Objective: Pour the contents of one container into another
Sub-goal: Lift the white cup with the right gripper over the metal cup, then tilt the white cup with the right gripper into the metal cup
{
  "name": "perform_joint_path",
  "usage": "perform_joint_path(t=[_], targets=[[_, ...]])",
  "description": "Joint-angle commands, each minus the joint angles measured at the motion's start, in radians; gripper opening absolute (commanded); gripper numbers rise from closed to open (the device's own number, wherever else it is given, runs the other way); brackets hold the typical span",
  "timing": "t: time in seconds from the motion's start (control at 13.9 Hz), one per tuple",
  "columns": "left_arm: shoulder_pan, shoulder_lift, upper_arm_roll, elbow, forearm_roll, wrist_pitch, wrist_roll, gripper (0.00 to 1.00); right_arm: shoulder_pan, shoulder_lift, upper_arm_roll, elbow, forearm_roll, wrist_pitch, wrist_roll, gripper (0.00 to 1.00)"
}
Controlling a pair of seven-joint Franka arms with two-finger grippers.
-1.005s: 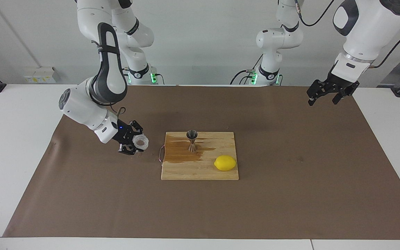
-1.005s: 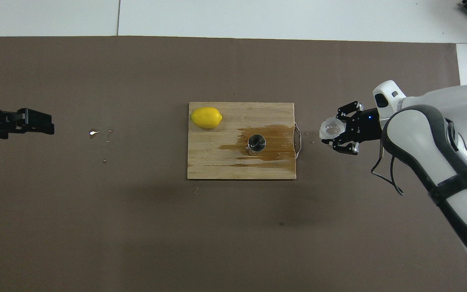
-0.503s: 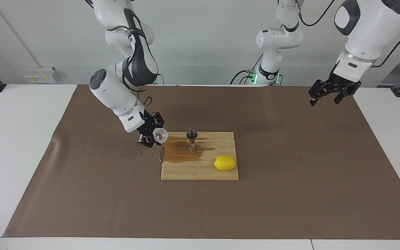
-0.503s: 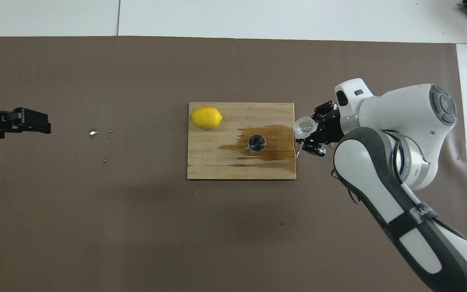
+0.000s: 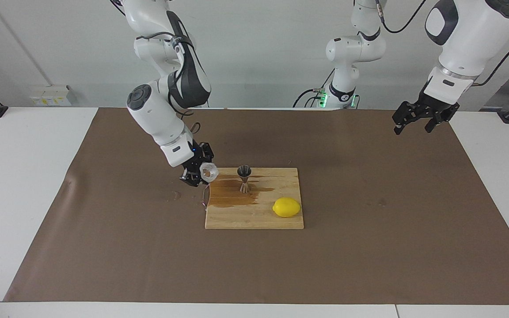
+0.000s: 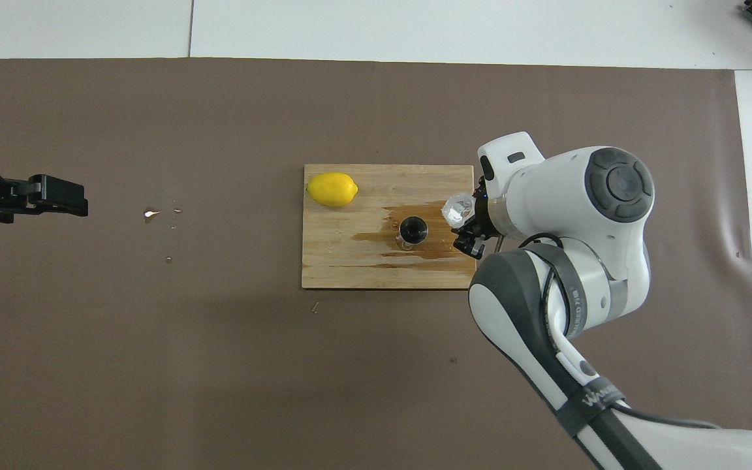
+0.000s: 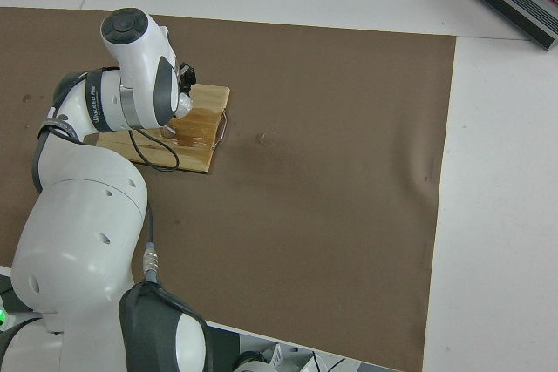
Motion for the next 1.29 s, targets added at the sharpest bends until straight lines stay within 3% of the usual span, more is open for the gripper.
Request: perform_joint_path(t=[0.0,0.14,1.22], targets=[[-0.006,0.004,0.013,0.001,0.023,-0.022,0.008,1.0,0.036,-0.002,-0.001,0.007,-0.088,0.007,0.069,0.14],[-0.009,0.025,0.01,0.017,0.023,-0.034,0.008,1.0,0.047,-0.005,0.001,0.007,-0.147,0.005,0.087,0.14],[-0.007,-0.01,0.016,0.0,0.012,-0.042,0.004,1.0,0.149,-0.026,0.004,0.006,-0.466,-0.052,0.298,0.14]])
